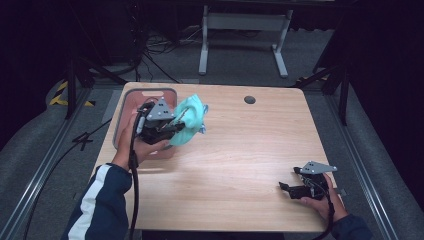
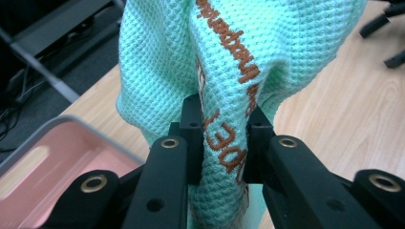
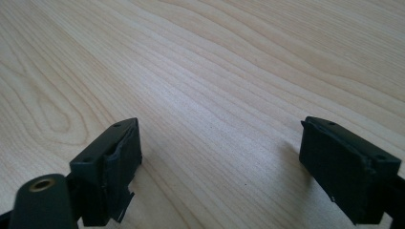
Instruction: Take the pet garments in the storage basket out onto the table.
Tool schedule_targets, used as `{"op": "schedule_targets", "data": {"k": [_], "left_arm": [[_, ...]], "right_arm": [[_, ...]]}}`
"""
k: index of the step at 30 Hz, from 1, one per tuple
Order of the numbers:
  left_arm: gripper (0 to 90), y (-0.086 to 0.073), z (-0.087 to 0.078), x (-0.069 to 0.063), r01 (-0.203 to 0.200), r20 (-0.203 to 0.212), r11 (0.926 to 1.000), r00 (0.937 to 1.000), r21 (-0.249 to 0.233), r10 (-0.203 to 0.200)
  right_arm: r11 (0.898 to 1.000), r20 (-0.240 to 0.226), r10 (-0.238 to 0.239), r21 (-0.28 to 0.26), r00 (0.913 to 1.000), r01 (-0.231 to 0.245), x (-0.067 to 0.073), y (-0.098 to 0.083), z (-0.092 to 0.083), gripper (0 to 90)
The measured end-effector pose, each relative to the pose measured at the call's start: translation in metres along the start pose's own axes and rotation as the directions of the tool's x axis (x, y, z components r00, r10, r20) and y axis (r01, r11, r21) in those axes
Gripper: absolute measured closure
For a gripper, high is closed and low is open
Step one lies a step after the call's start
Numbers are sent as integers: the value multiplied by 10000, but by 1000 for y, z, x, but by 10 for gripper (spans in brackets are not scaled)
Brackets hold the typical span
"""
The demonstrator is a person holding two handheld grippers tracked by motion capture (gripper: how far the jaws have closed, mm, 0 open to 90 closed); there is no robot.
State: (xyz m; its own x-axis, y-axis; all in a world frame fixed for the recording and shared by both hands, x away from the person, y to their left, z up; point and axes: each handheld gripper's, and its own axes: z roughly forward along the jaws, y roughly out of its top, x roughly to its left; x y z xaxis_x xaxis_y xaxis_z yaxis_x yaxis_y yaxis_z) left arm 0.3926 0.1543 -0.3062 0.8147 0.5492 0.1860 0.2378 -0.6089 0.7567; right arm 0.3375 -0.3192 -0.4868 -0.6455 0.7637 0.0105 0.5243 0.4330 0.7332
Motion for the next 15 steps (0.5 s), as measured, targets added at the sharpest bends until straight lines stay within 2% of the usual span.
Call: {"op": "schedule_targets", "data": {"k": [1, 2, 6, 15], "left_arm": [[761, 0, 0, 0, 0, 0, 10000, 10000, 0, 0], [761, 2, 9, -6, -138, 215, 9999, 9997, 59, 137], [761, 5, 21, -13, -332, 435, 9990, 9985, 314, 318], [761, 9, 56, -32, -688, 1087, 9956, 9922, 639, 615]], "right_arm": [[10000, 1, 1, 0, 10000, -1, 0, 0, 0, 148], [10000, 0, -1, -1, 10000, 1, 0, 0, 0, 148], [10000, 3, -2, 0, 10000, 2, 0, 0, 0, 149], [10000, 1, -3, 1, 10000, 3, 0, 0, 0, 149]]}}
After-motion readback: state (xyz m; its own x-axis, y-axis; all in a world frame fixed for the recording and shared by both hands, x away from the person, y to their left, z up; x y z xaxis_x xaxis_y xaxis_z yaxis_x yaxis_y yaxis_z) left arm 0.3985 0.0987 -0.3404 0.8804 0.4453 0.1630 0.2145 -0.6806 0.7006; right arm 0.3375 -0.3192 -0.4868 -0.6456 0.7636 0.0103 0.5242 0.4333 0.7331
